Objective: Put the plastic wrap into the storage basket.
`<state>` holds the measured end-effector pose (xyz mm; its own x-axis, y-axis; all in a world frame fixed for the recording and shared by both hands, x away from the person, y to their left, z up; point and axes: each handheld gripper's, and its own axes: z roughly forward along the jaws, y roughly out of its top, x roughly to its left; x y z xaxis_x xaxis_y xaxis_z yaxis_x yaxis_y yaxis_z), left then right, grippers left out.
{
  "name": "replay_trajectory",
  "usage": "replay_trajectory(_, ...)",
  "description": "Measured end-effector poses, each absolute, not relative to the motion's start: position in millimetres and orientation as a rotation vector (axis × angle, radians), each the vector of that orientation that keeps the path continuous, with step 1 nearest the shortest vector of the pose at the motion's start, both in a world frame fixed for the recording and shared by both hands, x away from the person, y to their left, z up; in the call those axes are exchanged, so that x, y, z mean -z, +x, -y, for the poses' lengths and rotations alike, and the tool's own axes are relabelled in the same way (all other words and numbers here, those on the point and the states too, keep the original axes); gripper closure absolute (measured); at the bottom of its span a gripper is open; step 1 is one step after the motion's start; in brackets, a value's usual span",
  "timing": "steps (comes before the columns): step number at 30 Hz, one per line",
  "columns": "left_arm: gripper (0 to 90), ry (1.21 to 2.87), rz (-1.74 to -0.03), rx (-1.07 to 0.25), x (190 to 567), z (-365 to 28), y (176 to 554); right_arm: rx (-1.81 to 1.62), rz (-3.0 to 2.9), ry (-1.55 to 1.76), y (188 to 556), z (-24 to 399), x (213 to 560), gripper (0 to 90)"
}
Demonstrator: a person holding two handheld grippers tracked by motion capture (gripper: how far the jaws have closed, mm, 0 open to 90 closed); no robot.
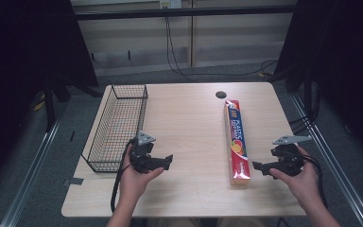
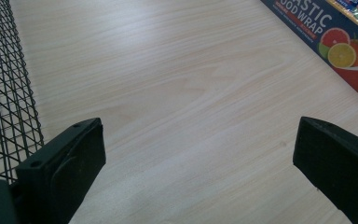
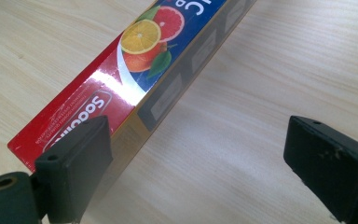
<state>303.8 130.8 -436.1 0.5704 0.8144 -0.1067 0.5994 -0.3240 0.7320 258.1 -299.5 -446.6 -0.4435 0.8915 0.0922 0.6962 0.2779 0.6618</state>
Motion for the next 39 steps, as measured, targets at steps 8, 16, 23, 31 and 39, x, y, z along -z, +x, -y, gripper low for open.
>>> replay_trajectory(8, 2.9, 2.041, -1.13, -0.352, 435.9, -132.3, 301.0, -0.909, -2.278, 1.47, 268.7, 289.2, 446.9, 7.0)
replay_trajectory(16, 2.8, 2.043, -1.108, -0.347, 431.3, -130.6, 299.1, -0.897, -2.279, 1.505, 280.2, 275.5, 441.5, 6.3)
replay_trajectory(23, 3.0, 2.039, -1.111, -0.336, 431.3, -130.2, 301.1, -0.908, -2.288, 1.515, 289.6, 267.6, 432.8, 6.0)
replay_trajectory(31, 3.0, 2.048, -1.09, -0.316, 432.1, -120.2, 306.3, -0.902, -2.29, 1.555, 298.3, 257.6, 427.3, 6.0)
replay_trajectory(39, 3.0, 2.06, -1.082, -0.302, 433.8, -116.5, 309.3, -0.869, -2.299, 1.586, 311.2, 248.6, 427.3, 6.0)
